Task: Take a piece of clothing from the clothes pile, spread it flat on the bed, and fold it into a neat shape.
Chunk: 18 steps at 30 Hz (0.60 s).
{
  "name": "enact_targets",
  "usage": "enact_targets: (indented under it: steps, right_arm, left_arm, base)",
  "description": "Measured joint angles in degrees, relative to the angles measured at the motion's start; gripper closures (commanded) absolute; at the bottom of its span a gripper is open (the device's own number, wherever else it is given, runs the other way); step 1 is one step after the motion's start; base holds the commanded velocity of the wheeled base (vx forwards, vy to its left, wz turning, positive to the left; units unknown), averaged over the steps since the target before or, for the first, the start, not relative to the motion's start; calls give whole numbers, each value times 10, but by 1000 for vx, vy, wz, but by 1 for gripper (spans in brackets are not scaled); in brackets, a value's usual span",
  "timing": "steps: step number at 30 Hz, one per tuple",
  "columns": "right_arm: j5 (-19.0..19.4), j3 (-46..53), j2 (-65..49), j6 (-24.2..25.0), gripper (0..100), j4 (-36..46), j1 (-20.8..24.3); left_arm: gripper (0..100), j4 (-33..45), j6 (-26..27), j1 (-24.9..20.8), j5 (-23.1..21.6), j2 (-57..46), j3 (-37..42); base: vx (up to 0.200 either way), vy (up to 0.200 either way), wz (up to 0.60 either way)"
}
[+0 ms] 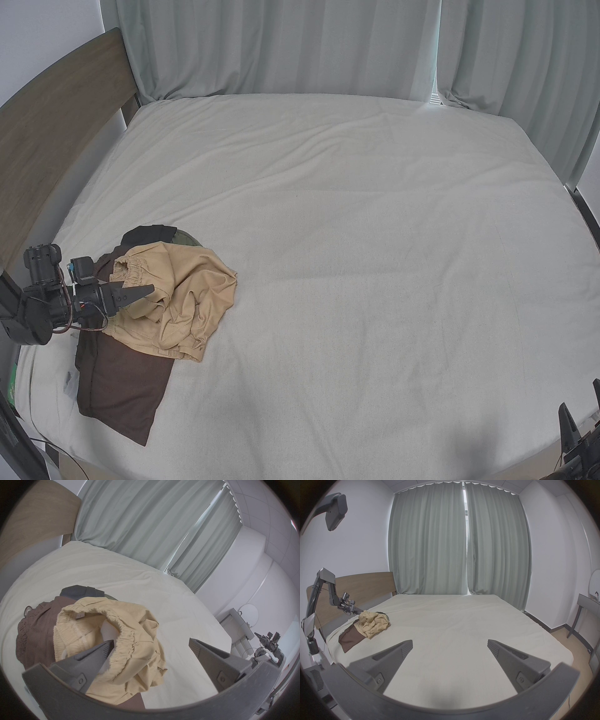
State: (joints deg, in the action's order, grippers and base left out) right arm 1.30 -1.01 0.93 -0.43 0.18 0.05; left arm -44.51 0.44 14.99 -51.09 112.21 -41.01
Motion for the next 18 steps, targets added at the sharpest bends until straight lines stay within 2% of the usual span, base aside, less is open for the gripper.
enact_targets:
  steps: [10, 11, 18]
  right_arm:
    - [0, 0, 0, 0, 0, 0, 0]
    - [0, 0, 0, 0, 0, 0, 0]
    - [0, 0, 0, 0, 0, 0, 0]
  left_arm:
    - [0, -19, 1, -16, 8, 28, 1]
    - [100, -19, 1, -16, 8, 29, 1]
    - [100, -18, 15, -11, 7, 34, 6]
  base:
    - [0, 0, 0]
    - [0, 0, 0]
    - [0, 0, 0]
